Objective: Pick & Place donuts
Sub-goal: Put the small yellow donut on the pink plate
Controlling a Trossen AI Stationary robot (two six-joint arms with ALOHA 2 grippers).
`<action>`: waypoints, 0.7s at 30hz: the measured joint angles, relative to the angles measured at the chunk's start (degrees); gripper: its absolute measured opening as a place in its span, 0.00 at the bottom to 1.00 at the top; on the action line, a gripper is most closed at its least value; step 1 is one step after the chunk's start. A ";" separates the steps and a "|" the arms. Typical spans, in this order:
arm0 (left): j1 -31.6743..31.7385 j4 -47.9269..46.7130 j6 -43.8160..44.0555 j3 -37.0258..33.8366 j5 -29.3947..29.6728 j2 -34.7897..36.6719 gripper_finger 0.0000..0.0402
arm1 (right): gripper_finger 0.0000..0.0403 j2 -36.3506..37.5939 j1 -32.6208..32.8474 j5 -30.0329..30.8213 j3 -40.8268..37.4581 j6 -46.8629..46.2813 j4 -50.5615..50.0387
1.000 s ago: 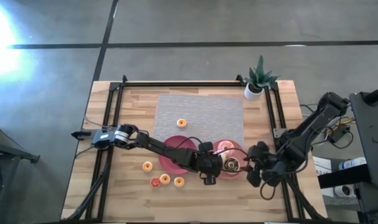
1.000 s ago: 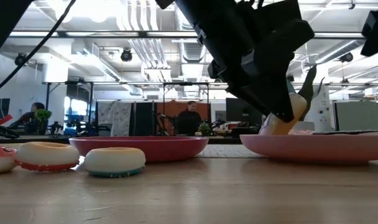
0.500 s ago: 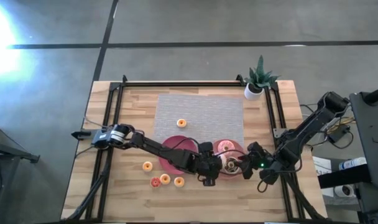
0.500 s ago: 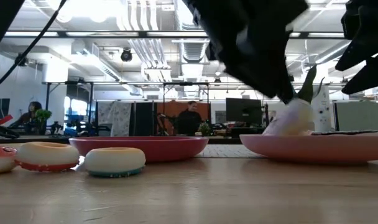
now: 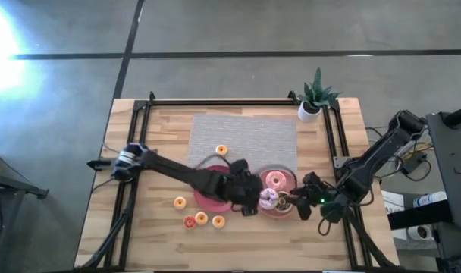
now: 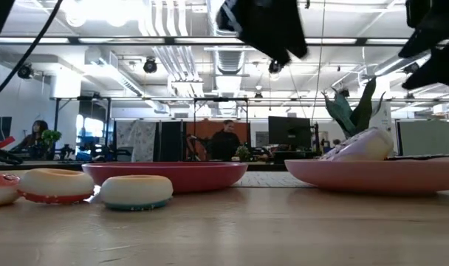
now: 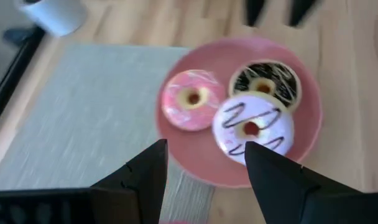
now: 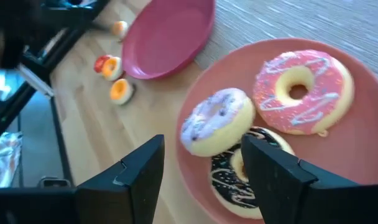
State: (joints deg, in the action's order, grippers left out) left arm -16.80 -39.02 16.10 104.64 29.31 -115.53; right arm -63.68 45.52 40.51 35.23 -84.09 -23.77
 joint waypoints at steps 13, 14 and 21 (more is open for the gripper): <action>16.72 -15.17 18.38 -8.23 -5.19 13.94 0.47 | 0.51 2.06 -2.87 0.00 2.76 6.53 0.00; 18.79 -14.97 18.49 -9.54 -6.67 14.24 0.47 | 0.51 2.01 -3.79 -0.03 3.31 7.68 0.19; 29.80 -13.57 16.13 -21.71 -16.89 14.50 0.47 | 0.51 1.70 -11.34 -3.52 7.58 19.11 0.01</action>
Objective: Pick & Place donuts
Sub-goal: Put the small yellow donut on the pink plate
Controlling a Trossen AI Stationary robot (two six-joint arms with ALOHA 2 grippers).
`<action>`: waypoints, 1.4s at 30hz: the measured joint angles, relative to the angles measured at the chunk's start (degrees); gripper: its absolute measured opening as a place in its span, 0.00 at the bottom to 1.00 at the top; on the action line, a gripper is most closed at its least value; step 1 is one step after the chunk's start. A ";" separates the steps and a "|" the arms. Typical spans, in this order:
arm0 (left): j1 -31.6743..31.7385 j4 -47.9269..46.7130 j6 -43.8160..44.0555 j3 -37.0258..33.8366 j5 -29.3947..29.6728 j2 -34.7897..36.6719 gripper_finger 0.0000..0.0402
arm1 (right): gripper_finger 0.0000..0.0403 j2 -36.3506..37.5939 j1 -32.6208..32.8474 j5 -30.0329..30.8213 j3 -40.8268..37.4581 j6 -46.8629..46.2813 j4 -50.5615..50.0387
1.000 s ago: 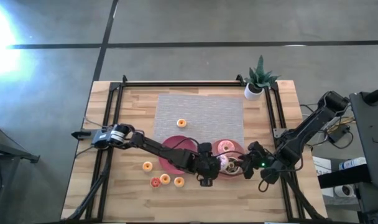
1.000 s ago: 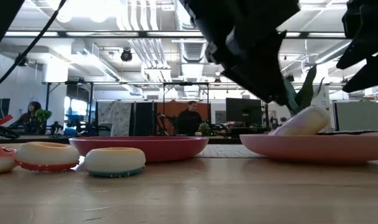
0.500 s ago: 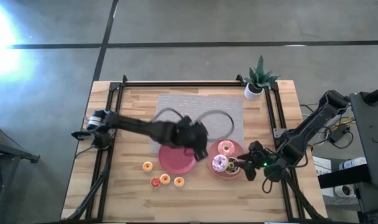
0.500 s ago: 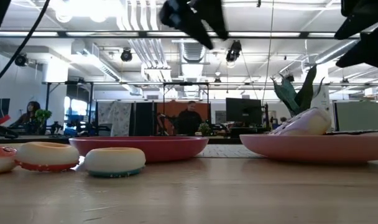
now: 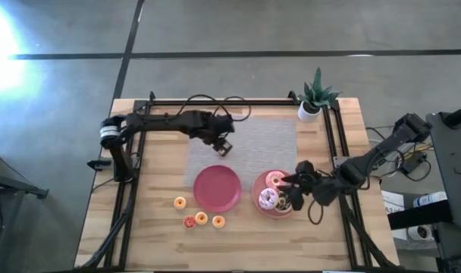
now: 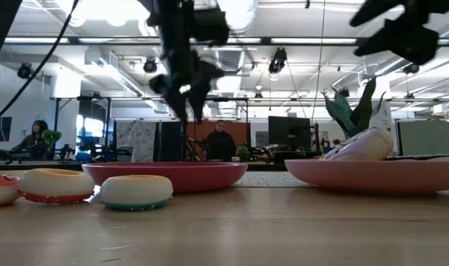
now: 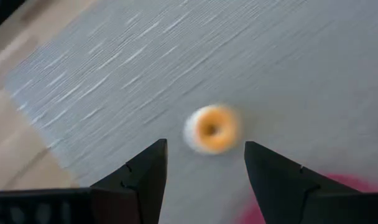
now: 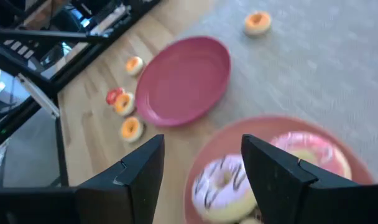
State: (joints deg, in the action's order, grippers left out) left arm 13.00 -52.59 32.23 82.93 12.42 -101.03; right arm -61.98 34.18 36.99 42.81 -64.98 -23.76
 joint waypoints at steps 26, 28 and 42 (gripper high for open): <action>-7.47 20.78 -48.04 -15.42 4.74 2.69 0.30 | 0.51 -0.02 -15.55 -6.41 1.05 2.63 -1.49; -7.33 22.52 -48.07 -16.05 4.53 2.62 0.30 | 0.51 -0.02 -15.53 -5.78 1.05 2.64 -2.15; -6.03 23.70 -43.91 -17.30 3.51 2.25 0.36 | 0.51 -0.04 -15.48 -5.41 1.00 1.98 -3.03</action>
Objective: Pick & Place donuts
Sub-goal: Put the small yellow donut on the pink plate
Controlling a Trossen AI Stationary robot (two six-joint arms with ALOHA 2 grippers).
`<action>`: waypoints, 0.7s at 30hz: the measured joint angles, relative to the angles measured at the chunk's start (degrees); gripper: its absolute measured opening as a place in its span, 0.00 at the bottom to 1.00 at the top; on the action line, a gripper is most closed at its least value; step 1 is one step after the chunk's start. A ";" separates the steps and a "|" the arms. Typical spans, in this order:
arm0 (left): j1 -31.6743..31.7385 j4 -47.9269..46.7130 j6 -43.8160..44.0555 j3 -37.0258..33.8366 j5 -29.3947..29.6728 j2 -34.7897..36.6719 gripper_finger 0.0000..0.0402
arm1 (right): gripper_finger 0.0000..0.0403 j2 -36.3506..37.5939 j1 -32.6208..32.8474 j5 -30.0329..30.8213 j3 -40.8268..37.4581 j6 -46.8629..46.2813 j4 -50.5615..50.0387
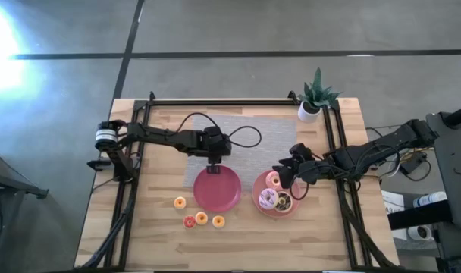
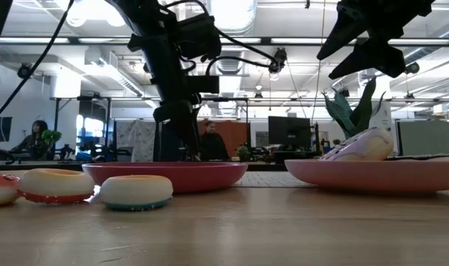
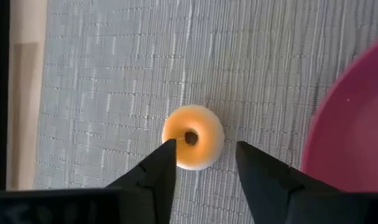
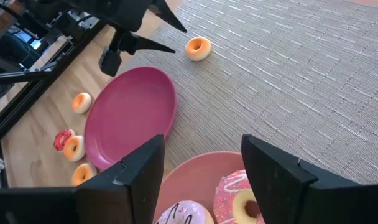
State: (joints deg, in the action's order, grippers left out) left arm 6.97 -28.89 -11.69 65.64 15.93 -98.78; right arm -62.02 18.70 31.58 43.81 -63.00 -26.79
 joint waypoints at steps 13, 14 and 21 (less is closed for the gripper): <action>0.47 1.91 -0.63 -0.34 1.79 -4.07 0.47 | 0.51 -0.02 0.00 0.06 -0.02 -0.44 0.03; 0.47 1.88 -0.61 -0.34 1.76 -4.09 0.47 | 0.51 -0.02 0.00 0.05 -0.03 -0.46 0.03; 0.42 2.36 -0.36 -0.34 0.96 -4.26 0.47 | 0.51 -0.02 0.00 0.04 -0.11 -0.46 0.03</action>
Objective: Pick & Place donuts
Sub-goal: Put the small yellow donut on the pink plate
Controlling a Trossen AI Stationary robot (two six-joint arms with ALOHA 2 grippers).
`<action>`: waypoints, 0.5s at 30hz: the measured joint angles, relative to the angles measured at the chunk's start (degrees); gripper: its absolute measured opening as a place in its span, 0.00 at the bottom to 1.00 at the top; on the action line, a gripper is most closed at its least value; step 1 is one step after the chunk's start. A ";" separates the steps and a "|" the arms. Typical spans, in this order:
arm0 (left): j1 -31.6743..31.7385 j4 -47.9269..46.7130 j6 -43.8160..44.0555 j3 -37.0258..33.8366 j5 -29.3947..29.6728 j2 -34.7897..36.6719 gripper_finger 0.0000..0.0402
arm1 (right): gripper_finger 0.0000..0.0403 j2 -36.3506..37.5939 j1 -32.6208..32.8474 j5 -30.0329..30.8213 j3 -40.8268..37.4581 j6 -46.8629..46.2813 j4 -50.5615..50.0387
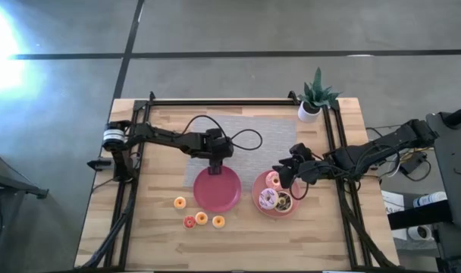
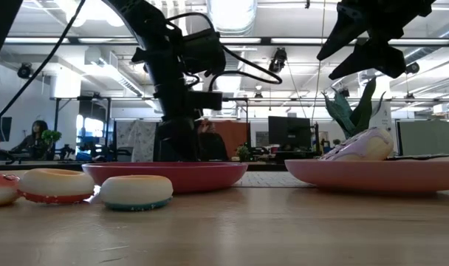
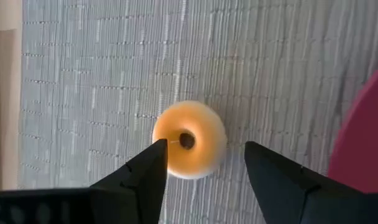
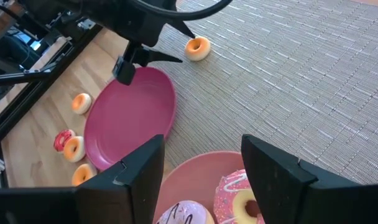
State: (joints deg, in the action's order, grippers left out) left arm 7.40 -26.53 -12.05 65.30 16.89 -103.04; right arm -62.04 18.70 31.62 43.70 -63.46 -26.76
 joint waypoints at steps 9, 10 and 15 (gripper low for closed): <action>0.30 3.11 -0.51 0.14 -1.32 -1.93 0.39 | 0.51 0.00 0.04 0.00 -0.02 0.24 -0.14; 0.44 3.20 -0.51 0.20 -1.30 -2.09 0.38 | 0.51 0.00 0.04 0.00 -0.08 0.24 -0.22; 0.83 2.58 -0.08 0.10 -1.14 -3.32 0.34 | 0.51 0.00 0.04 -0.02 -0.37 -0.44 -0.48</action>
State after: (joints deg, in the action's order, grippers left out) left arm 8.23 -23.95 -12.13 65.40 15.76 -106.37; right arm -62.04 18.74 31.59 43.34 -63.90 -27.24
